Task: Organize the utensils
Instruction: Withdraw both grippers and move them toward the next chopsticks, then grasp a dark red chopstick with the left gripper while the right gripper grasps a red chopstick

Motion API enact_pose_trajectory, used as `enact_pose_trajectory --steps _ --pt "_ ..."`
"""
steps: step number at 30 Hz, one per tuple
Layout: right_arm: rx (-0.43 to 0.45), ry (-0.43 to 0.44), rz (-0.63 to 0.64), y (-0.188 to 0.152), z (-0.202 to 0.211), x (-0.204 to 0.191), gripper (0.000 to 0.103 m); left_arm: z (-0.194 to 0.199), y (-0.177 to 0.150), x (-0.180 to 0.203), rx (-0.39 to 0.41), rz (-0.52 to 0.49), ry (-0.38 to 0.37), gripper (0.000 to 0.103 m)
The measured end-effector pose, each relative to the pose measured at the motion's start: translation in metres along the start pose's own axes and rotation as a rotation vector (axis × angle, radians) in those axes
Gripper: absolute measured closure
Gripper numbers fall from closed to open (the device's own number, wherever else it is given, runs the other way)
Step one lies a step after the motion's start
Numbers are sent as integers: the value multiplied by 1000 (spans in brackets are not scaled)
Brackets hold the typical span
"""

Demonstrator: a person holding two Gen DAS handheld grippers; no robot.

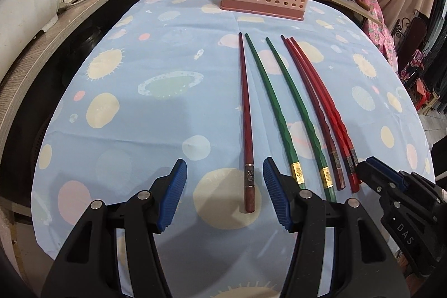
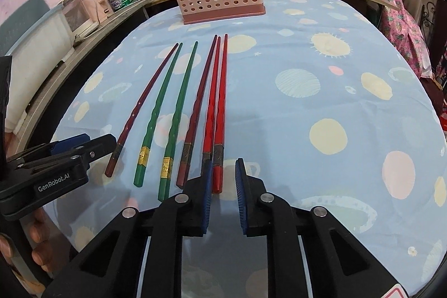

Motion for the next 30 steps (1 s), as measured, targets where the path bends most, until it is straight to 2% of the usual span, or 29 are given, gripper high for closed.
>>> enact_pose_trajectory --steps 13,16,25,27,30 --pt "-2 -18 18 1 -6 0 94 -10 -8 0 -22 -11 15 50" --pt "-1 -18 16 1 -7 1 95 -10 -7 0 -18 -17 25 53" --pt "-1 -16 15 1 -7 2 95 -9 -7 0 -14 -27 28 78" --pt "-1 -15 12 2 -7 2 96 -9 -7 0 -18 -31 20 90" --pt "-2 -12 8 2 -7 3 96 -8 -7 1 -26 -27 2 95"
Point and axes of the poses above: each gripper's, at about its wrist camera, not at the fingertips, and z roughly against the way its jaws point, x to its right, y to its top, the point moved 8 cm from there along -z, roughly the way its jaws point, and after that the axes turned 4 degrees about y, right-handed, at the moved point
